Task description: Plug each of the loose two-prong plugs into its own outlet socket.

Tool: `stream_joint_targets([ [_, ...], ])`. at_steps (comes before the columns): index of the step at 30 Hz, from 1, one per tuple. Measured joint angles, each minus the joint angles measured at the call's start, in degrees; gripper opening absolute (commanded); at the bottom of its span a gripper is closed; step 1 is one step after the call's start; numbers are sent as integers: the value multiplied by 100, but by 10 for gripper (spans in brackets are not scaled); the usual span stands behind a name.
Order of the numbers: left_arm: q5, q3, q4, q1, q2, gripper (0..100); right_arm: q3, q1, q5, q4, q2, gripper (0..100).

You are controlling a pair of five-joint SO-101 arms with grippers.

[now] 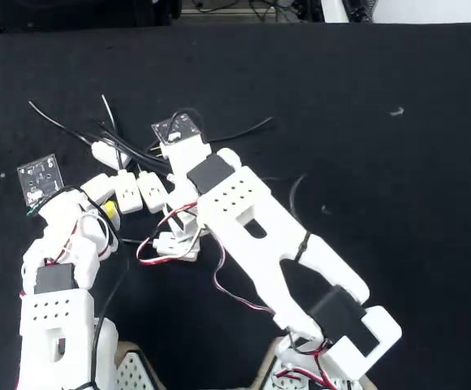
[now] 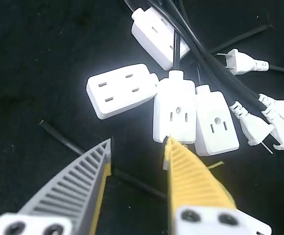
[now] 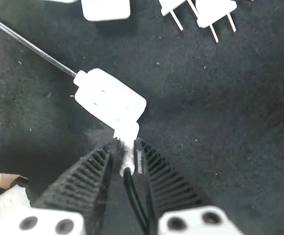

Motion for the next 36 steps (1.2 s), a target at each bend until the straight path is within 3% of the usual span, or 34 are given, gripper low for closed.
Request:
stream_joint_targets([
  [16, 0, 0, 0, 0, 0, 180, 0, 0, 0, 0, 9, 11],
  [24, 0, 0, 0, 0, 0, 180, 352, 9, 0, -747, 9, 11],
  [36, 0, 0, 0, 0, 0, 180, 352, 237, 132, -334, 9, 11],
])
